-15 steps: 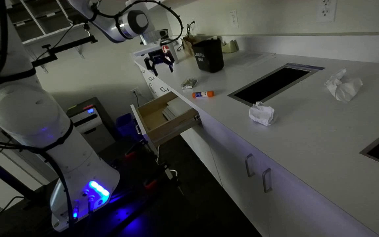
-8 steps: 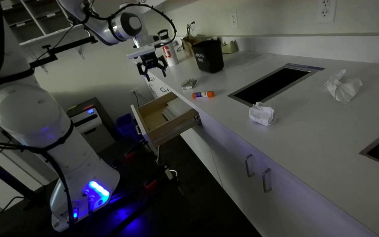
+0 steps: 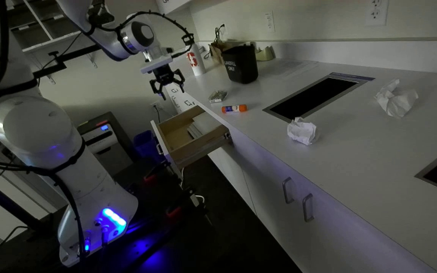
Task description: Remove the case of pins from the open drawer then close the drawer
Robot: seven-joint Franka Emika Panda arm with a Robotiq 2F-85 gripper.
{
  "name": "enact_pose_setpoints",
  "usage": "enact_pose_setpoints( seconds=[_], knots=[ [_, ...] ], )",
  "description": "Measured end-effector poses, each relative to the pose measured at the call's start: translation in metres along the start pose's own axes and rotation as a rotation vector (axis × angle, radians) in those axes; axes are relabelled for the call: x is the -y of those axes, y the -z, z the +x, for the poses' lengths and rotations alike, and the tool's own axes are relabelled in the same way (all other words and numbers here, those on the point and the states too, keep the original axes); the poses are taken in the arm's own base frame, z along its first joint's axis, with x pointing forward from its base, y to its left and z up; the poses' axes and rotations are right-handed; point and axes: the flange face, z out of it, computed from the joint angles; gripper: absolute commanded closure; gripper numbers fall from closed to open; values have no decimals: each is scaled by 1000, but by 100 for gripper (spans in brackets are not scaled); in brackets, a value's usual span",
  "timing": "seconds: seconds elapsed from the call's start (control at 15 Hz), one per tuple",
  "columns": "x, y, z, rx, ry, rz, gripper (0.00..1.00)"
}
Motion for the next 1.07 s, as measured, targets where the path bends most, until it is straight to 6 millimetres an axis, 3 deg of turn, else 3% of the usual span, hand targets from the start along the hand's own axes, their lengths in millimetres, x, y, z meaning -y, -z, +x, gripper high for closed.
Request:
enact_pose_setpoints(
  seconds=[0.27,0.47,0.6,0.73,1.07],
  knots=[
    [107,-22,0,70,237,-23,0],
    [181,-36,-18,119,401,-46,0],
    [218,-45,-35,146,503,-72,0],
    [228,-47,-39,152,518,-76,0],
    [220,-47,-36,150,500,-72,0]
  ],
)
